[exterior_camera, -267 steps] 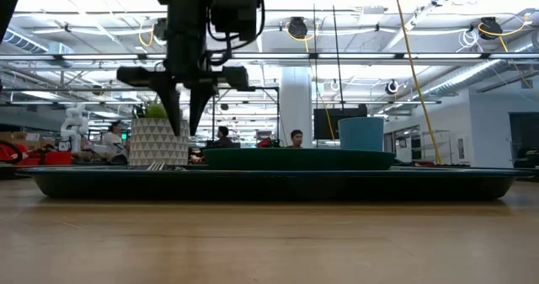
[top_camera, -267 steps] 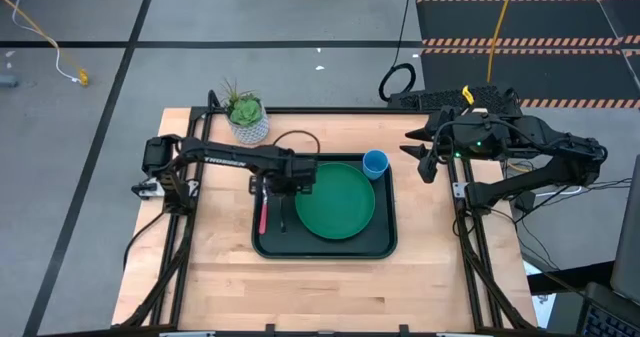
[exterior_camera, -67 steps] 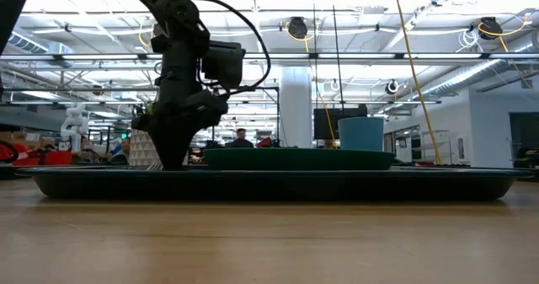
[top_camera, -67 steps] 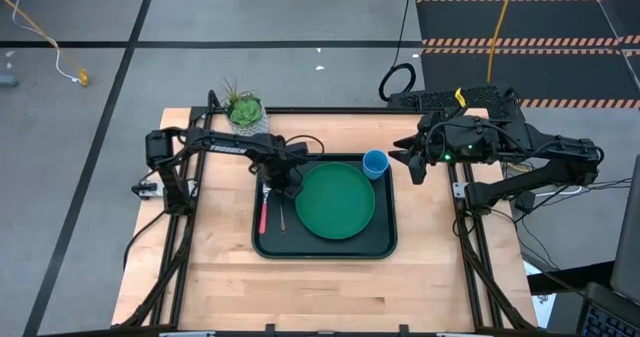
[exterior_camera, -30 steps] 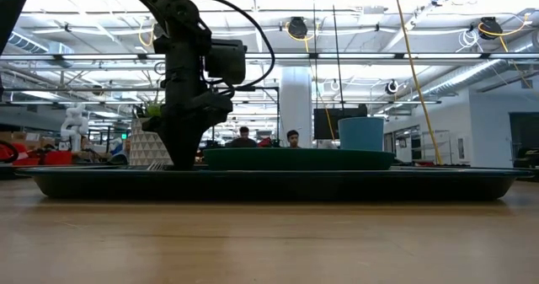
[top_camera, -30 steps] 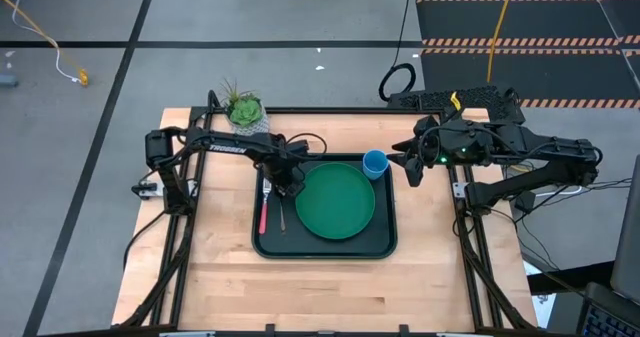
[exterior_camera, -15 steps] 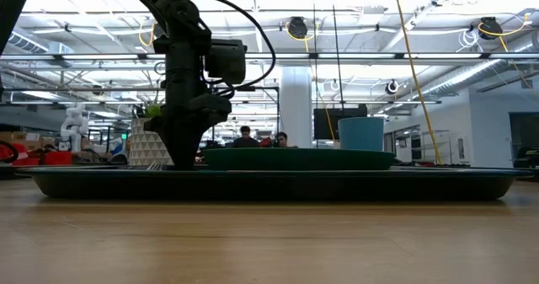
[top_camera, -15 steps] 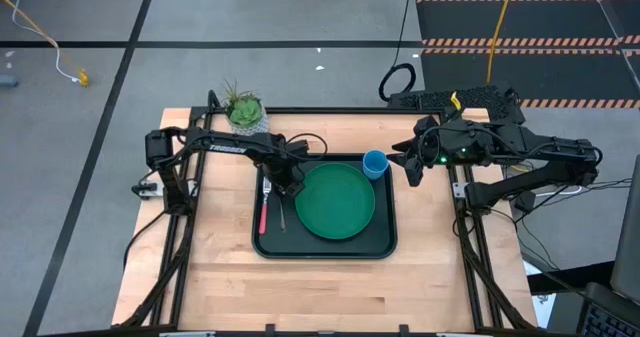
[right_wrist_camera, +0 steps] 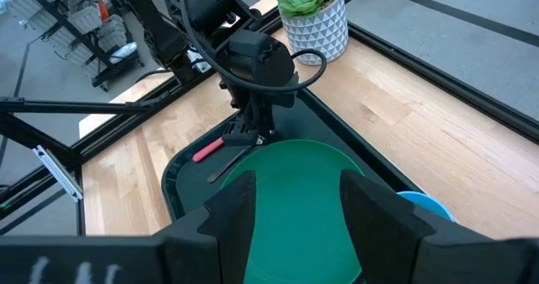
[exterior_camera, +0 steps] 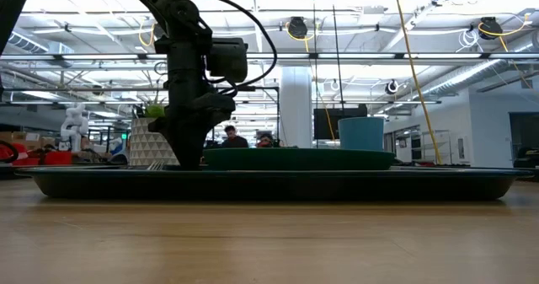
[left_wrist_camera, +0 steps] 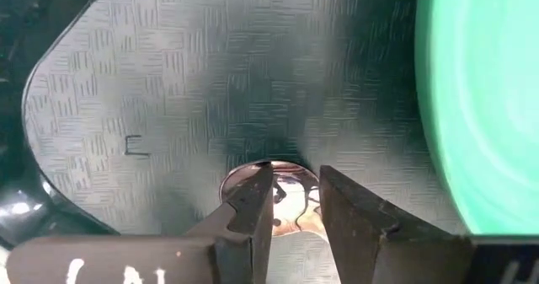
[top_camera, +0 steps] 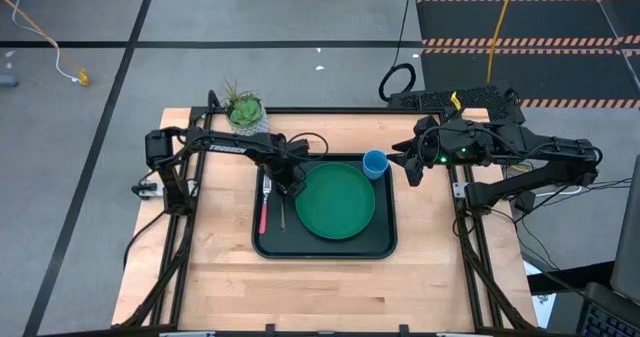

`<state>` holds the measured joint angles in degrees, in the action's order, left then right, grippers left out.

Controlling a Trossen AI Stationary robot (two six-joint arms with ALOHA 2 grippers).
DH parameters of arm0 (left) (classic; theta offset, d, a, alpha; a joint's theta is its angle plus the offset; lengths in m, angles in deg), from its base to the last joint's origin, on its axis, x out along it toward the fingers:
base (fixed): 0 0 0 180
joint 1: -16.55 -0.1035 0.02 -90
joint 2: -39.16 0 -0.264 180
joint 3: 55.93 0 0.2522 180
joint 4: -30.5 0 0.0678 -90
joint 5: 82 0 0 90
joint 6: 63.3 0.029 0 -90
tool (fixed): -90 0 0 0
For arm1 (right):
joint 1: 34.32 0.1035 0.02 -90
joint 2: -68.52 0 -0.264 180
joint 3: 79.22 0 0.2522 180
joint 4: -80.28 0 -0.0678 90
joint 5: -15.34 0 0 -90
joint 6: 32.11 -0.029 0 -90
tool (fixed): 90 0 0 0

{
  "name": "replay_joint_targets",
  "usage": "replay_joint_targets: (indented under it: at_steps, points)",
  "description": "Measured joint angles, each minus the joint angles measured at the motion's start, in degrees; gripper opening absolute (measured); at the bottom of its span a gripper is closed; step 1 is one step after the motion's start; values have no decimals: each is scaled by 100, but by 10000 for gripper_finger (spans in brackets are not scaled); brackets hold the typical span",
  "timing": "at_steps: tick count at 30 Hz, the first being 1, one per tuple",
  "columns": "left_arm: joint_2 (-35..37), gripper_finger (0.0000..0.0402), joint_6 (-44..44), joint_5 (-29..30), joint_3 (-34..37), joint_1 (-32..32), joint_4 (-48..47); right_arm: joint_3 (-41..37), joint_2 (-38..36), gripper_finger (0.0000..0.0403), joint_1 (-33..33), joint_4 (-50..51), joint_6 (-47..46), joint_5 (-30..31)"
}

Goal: Pick and place plate/cup/fork/spoon on tray
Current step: Put the black spoon on the dark green serving tray to the right of the pink fork, then adjust the green plate on the dark green serving tray

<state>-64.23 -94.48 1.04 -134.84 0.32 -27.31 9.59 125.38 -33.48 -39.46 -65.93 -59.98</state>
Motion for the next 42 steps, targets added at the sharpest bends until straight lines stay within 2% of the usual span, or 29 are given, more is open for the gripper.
replay_joint_targets:
  at_steps: [17, 32, 38, 42]
  points:
    - [93, 99, -201, -46, 0, 0, -258, 0, 0, 167, 0, 0, 13, 0]
    - [1303, 99, -743, 409, 0, 43, -190, 0, 28, 167, -1, -2, 252, 2]
    - [1731, 99, -1335, 551, 0, 295, 506, 0, 235, 167, 0, 3, 306, 2]
    - [2025, 99, -2005, 1145, 0, 581, 1253, 0, 438, 167, -42, 200, 33, 7]
